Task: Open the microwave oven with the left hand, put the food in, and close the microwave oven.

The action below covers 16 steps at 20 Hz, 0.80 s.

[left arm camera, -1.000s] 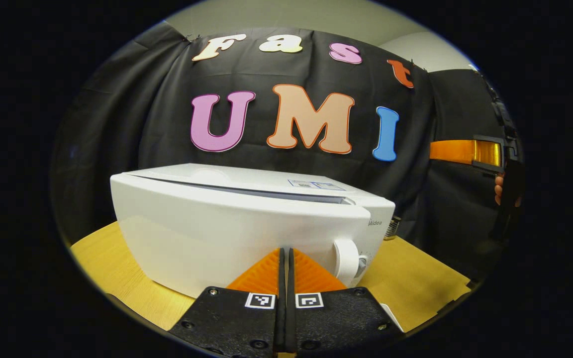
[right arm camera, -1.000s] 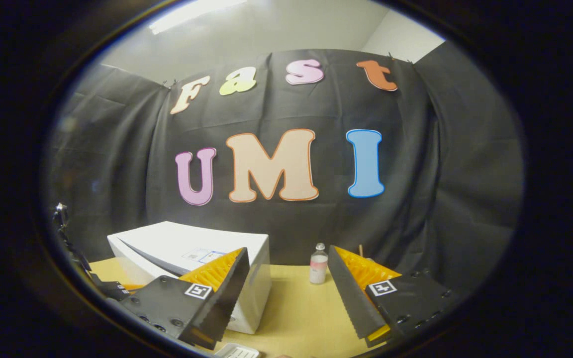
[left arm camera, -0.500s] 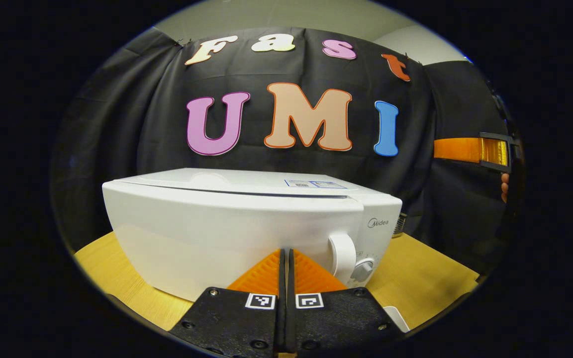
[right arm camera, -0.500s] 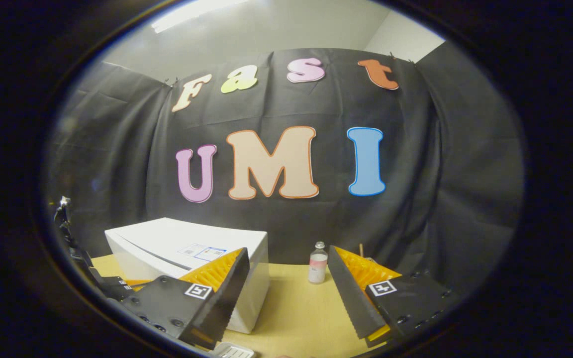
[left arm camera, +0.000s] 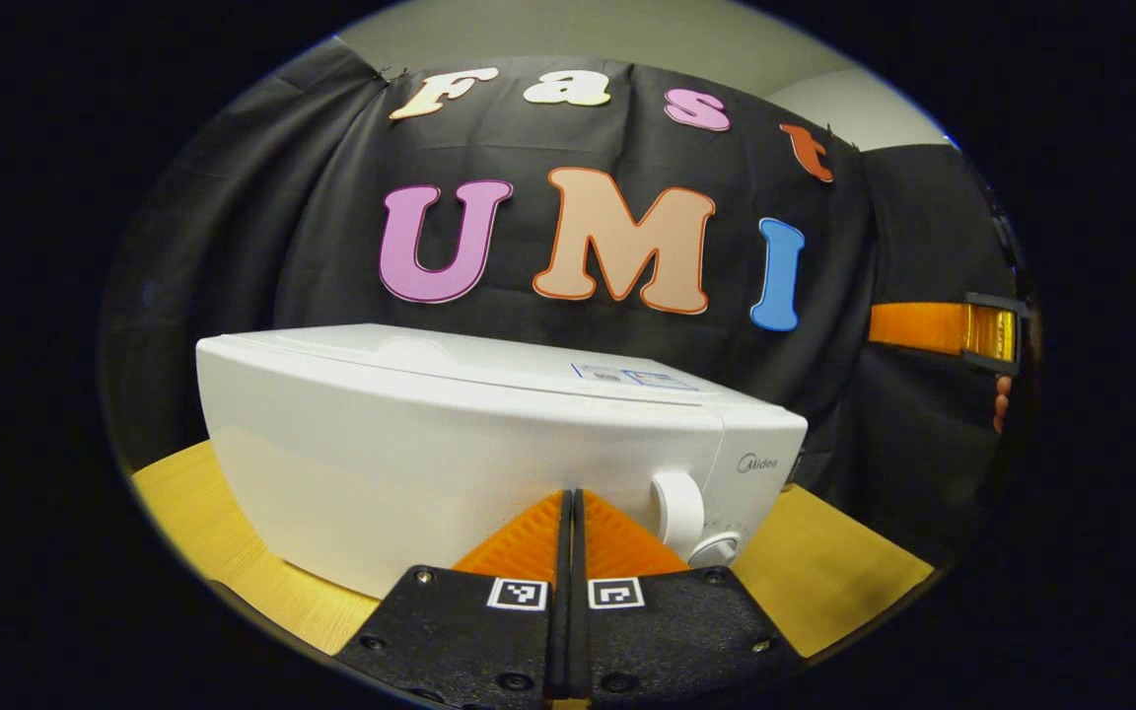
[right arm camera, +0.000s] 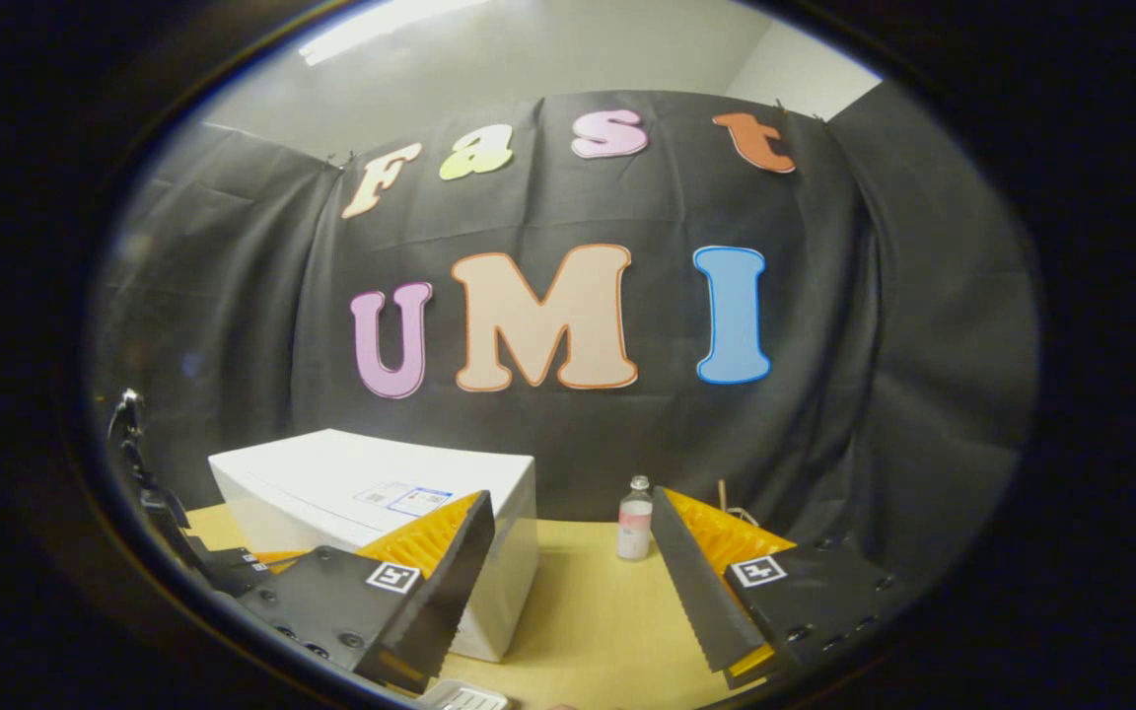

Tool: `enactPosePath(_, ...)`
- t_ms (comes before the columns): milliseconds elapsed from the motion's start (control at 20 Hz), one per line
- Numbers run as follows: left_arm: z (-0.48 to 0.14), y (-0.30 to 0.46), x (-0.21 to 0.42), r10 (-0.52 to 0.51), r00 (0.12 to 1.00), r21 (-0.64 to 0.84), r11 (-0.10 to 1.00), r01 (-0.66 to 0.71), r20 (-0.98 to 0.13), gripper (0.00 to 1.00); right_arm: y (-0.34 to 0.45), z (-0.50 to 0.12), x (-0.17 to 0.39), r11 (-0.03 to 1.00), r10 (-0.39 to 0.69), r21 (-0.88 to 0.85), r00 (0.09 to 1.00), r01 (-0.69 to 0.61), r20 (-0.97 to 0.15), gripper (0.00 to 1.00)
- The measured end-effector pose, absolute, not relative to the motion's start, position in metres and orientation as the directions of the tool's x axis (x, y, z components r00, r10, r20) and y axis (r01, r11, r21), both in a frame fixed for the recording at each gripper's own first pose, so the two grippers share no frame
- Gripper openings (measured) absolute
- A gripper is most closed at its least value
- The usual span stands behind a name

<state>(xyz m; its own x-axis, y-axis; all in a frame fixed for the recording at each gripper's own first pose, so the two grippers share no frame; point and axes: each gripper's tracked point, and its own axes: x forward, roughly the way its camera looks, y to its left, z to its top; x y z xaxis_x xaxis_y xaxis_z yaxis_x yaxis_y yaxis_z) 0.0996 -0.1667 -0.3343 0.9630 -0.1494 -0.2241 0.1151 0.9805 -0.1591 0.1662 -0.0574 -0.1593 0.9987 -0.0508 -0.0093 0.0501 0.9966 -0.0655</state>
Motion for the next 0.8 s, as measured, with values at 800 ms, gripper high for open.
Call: enactPosePath(800,-0.306,-0.157,0.097,-0.088,0.969,-0.103,0.993,0.065,-0.230,0.01,-0.048,-0.159,0.163,0.993,-0.079,-0.085,0.997,0.077,-0.019,0.92)
